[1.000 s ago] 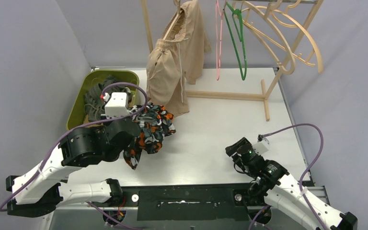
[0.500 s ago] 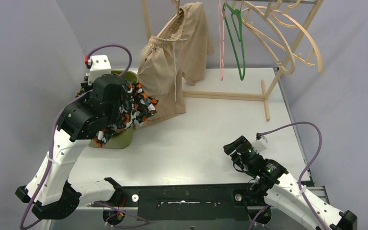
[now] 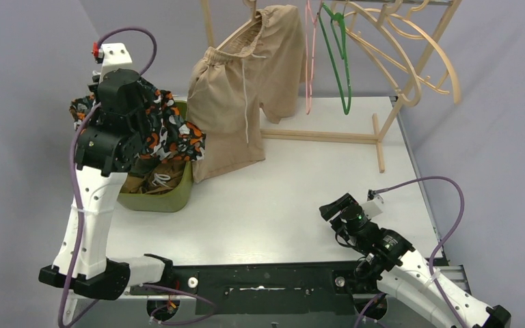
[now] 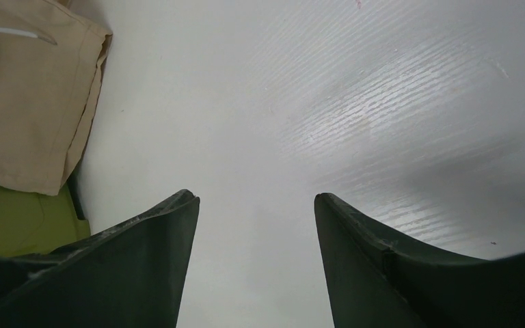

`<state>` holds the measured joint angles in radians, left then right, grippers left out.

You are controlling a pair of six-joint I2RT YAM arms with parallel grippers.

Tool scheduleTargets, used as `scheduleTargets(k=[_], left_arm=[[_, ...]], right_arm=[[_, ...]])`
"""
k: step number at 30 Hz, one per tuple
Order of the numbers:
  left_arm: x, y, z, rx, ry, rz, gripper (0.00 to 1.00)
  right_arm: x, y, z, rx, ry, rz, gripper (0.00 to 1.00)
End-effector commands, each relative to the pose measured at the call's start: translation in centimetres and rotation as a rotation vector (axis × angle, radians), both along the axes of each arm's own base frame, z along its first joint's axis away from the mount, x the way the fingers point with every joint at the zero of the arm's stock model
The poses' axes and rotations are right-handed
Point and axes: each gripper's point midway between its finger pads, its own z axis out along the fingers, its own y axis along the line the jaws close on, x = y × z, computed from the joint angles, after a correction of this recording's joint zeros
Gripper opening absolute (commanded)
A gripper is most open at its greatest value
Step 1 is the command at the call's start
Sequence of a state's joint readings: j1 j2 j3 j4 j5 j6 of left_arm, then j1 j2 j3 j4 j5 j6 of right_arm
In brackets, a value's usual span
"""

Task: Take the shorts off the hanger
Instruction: Place the shorts in the basket.

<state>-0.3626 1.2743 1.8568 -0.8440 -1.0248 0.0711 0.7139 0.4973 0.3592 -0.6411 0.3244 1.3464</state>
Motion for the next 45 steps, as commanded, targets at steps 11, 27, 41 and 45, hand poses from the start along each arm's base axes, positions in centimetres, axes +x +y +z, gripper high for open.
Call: scheduleTargets(k=[11, 27, 41, 45], left_arm=[[7.7, 3.4, -20.6, -0.272, 0.364, -0.053, 0.0], [3.4, 0.2, -39.4, -0.468, 0.825, 0.044, 0.0], [5.6, 2.1, -19.9, -0.394, 0.379, 0.026, 0.71], [6.3, 0.2, -19.1, -0.458, 0.352, -0.062, 0.71]], right_arm=[[0.3, -0.1, 0.3, 0.007, -0.021, -0.012, 0.65], [0.4, 0.5, -0.4, -0.008, 0.005, 0.011, 0.66], [0.5, 0.1, -0.1, -0.014, -0.005, -0.002, 0.67], [0.5, 0.3, -0.3, -0.013, 0.001, 0.004, 0.67]])
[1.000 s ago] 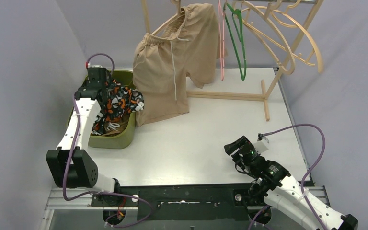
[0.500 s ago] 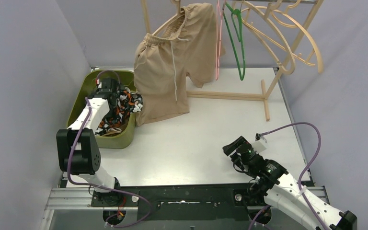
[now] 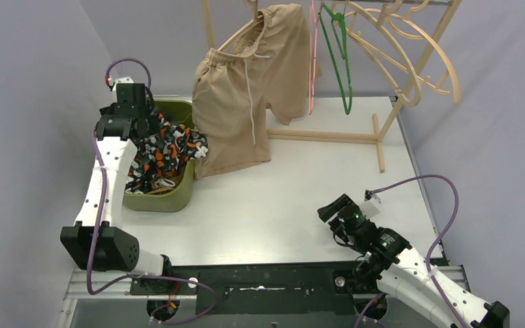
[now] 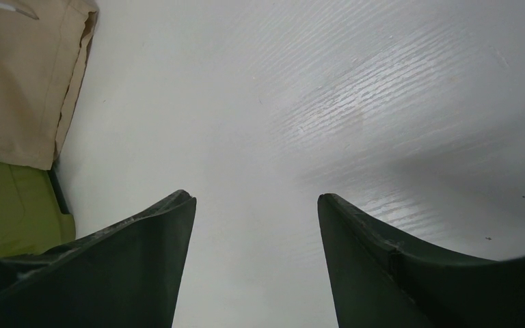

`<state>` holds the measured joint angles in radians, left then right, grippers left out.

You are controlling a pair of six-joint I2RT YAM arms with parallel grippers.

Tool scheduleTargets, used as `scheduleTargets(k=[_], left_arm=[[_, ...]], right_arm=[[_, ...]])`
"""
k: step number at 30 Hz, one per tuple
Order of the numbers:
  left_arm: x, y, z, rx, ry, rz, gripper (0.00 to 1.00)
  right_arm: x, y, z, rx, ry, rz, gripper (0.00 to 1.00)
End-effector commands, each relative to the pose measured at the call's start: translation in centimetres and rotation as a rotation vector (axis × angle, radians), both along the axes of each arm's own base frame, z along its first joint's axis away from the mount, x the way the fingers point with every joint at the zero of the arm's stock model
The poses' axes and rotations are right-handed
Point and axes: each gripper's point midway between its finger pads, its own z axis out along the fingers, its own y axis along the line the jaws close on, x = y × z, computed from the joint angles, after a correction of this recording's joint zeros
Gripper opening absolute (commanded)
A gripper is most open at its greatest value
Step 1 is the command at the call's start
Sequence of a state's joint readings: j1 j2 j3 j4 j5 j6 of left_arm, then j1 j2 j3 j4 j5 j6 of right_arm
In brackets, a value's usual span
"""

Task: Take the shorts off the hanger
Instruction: Place the shorts in the basket.

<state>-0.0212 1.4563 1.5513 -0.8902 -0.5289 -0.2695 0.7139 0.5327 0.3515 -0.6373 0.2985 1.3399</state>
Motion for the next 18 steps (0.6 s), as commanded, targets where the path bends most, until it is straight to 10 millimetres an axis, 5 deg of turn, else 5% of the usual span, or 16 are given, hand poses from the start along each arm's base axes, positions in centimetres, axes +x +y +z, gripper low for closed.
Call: scheduleTargets(k=[1, 4, 7, 11, 13, 18], left_arm=[[0.3, -3.2, 1.1, -0.127, -0.048, -0.122, 0.71], [2.1, -9.4, -0.6, -0.349, -0.108, -0.377, 0.69], [2.3, -12.8, -6.4, -0.511, -0.052, -0.456, 0.67], [0.3, -9.0, -15.7, -0.437, 0.22, -0.193, 0.53], [-0.9, -7.0, -18.4, -0.384, 0.292, -0.11, 0.48], [-2.0, -4.4, -18.3, -0.266, 0.313, -0.035, 0.47]], right_arm=[[0.9, 0.0, 0.5, 0.002, -0.036, -0.017, 0.67], [1.0, 0.3, 0.2, 0.003, -0.03, -0.012, 0.67], [1.1, 0.6, 0.3, 0.007, -0.029, -0.001, 0.67], [0.8, 0.5, 0.3, -0.012, -0.012, 0.012, 0.68], [0.6, 0.2, 0.2, -0.024, -0.006, 0.008, 0.68], [0.4, -0.3, 0.1, -0.018, -0.015, -0.009, 0.68]])
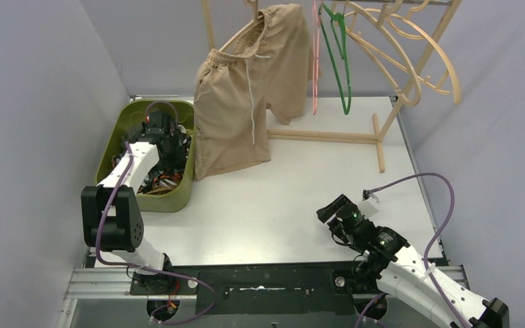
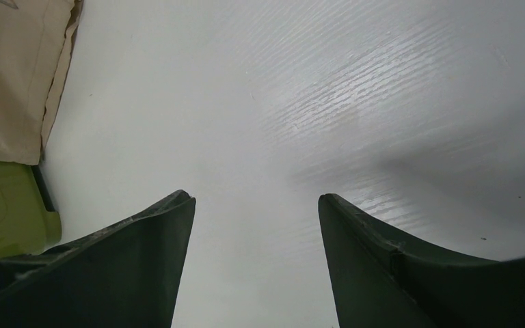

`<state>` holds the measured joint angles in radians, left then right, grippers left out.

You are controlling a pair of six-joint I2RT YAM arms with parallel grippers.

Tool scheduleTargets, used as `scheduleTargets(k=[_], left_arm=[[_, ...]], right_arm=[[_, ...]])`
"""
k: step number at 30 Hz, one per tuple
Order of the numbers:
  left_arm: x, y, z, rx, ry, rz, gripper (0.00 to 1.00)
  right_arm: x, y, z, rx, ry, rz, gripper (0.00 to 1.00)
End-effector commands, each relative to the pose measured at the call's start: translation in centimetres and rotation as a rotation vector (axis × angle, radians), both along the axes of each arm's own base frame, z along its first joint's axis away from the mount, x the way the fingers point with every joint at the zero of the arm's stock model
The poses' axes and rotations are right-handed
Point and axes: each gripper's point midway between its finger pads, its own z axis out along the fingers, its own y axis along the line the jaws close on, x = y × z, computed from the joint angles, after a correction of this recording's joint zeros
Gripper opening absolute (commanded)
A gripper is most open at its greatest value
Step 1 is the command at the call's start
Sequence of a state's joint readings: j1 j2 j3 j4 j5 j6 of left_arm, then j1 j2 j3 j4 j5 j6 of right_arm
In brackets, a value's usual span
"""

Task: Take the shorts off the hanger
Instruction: Place the shorts in the basket, then pick up the hanger from the clothes rod.

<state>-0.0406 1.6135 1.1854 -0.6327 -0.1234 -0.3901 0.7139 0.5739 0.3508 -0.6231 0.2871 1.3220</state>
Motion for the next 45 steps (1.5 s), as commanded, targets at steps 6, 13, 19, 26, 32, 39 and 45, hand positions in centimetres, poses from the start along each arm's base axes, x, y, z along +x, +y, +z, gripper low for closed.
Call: scheduleTargets(k=[6, 13, 19, 26, 32, 39, 45], left_arm=[[0.0, 3.1, 9.9, 0.117, -0.178, 0.072, 0.59], [0.7, -0.7, 23.6, -0.022, -0.537, -0.109, 0.74], [0.2, -6.9, 32.4, -0.299, -0.838, -0.349, 0.8], [-1.2, -11.4, 39.9, -0.482, -1.033, -0.598, 0.8], [-1.7, -14.2, 42.0, -0.533, -1.082, -0.752, 0.79], [1.8, -16.7, 39.7, -0.361, -0.962, -0.717, 0.79], [5.3, -16.9, 36.7, -0.184, -0.837, -0.685, 0.74]], right_arm=[[0.9, -0.5, 1.2, 0.025, -0.069, -0.048, 0.67], [1.3, -0.4, 1.7, -0.019, -0.09, -0.013, 0.68], [1.5, -0.4, 2.0, -0.022, -0.101, -0.011, 0.69], [1.1, -0.9, 1.7, -0.035, -0.086, -0.02, 0.69], [0.9, -1.1, 1.5, -0.023, -0.092, -0.03, 0.69], [1.0, -1.0, 1.4, -0.022, -0.084, -0.031, 0.69], [0.7, -0.9, 1.0, -0.031, -0.061, -0.021, 0.69]])
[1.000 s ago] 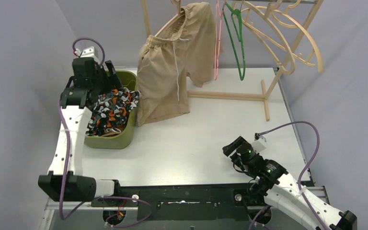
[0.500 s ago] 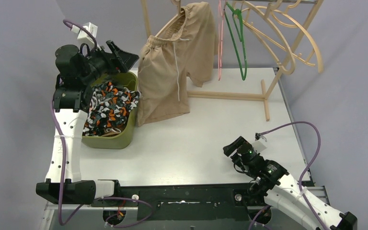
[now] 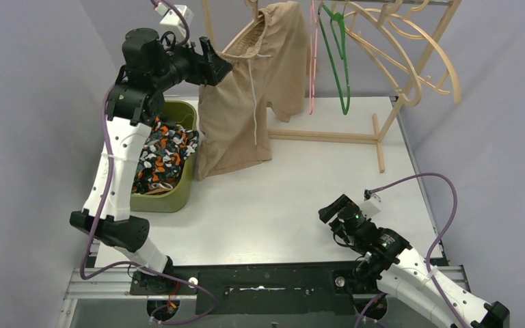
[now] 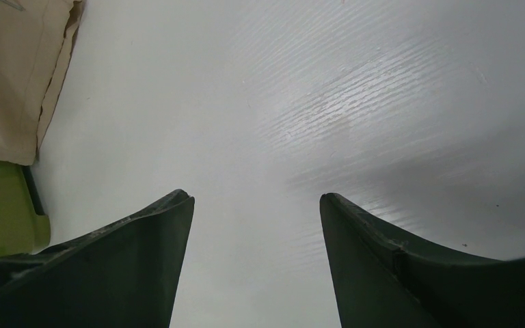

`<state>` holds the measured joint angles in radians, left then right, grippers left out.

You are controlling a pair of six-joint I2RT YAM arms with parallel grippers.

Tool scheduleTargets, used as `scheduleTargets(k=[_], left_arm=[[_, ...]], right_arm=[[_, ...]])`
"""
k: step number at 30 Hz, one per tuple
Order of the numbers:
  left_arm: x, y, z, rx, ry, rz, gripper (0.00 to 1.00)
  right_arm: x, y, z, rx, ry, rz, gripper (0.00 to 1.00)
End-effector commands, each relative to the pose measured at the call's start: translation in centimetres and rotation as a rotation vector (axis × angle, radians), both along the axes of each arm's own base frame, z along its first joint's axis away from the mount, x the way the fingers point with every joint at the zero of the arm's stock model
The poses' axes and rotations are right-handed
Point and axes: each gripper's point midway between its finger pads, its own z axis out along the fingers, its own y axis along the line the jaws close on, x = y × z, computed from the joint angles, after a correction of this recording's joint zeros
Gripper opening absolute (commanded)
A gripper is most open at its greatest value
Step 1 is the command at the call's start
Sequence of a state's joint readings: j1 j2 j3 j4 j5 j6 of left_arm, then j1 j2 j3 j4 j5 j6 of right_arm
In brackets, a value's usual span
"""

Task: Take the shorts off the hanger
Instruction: Pick up the hanger from the clothes rod.

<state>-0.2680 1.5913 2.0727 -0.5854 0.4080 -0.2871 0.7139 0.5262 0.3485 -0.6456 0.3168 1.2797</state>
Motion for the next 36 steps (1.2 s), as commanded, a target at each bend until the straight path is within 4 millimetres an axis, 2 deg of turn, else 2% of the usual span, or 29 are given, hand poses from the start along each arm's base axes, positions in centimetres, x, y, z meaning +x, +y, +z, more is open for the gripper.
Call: scheduleTargets(k=[1, 3, 6, 10, 12, 14, 18, 23, 28, 33, 36], left_arm=[[2.0, 1.5, -2.4, 0.166, 0.038, 0.111, 0.74], [2.3, 1.2, -2.9, 0.185, 0.045, 0.105, 0.73], [2.5, 0.1, -3.7, 0.202, 0.055, 0.072, 0.63], [2.9, -1.0, -4.5, 0.207, 0.067, 0.049, 0.31], [3.0, -1.6, -4.3, 0.203, 0.056, 0.042, 0.18], [2.8, -2.6, -3.7, 0.199, 0.028, 0.021, 0.0], [2.8, -3.7, -2.4, 0.185, -0.032, 0.057, 0.0], [1.4, -4.9, 0.6, 0.142, -0.172, 0.11, 0.0], [-0.2, -3.8, 3.9, 0.053, -0.266, 0.165, 0.0], [-1.8, -2.7, 5.8, 0.002, -0.336, 0.193, 0.0], [-2.1, -2.4, 6.5, -0.016, -0.365, 0.203, 0.0]], right_arm=[[0.6, -0.2, 0.6, -0.001, -0.022, -0.027, 0.7], [0.5, -0.3, 0.5, 0.0, -0.019, -0.029, 0.7], [0.4, -0.2, 0.4, 0.004, -0.017, -0.029, 0.7], [0.4, -0.3, 0.5, 0.007, -0.019, -0.031, 0.7], [0.3, -0.4, 0.4, 0.007, -0.016, -0.036, 0.7], [0.3, -0.4, 0.4, 0.007, -0.014, -0.038, 0.7], [0.2, -0.5, 0.2, 0.005, -0.009, -0.041, 0.7], [0.2, -0.5, 0.0, 0.0, -0.001, -0.042, 0.7], [0.1, -0.6, -0.2, -0.002, 0.007, -0.042, 0.7], [0.0, -0.6, -0.4, 0.0, 0.009, -0.045, 0.7], [0.1, -0.4, -0.4, 0.005, 0.007, -0.043, 0.7]])
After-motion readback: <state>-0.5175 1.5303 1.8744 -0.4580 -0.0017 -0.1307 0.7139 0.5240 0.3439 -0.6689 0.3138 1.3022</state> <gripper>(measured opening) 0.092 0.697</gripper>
